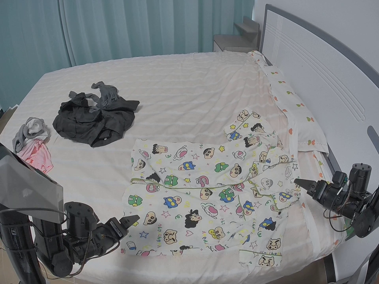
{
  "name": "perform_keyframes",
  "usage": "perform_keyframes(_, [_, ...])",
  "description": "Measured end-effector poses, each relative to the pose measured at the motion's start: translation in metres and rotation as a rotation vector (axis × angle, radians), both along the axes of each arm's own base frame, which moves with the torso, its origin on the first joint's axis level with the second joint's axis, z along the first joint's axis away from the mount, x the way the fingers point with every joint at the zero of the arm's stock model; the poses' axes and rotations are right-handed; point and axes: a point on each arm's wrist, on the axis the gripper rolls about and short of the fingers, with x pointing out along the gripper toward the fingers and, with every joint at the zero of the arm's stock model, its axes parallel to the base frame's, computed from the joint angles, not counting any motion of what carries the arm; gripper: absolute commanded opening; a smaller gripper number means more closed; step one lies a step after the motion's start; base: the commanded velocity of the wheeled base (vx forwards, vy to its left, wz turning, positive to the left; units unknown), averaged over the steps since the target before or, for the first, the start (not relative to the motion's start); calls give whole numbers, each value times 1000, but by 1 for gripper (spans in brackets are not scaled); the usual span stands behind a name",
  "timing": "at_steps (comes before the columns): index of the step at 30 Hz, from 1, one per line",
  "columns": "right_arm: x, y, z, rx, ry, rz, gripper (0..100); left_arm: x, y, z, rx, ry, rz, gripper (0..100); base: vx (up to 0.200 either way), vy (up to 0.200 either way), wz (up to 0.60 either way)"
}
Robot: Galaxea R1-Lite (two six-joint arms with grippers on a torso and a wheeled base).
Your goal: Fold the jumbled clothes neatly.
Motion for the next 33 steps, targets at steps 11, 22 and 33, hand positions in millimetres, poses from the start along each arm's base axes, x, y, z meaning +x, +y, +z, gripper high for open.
perform_keyframes(11, [-6,-7,-32,-69,92,95,100,0,-1,0,-2,0,-1,100,-145,0,0])
perform_keyframes(22, [22,-1,-62,-124,29,146,100,0,0,0,-4,2,-1,100,0,0,0])
perform_keyframes(33, [65,22,-93,-131,23,233,100,0,0,0,-4,2,0,100,0,0,0])
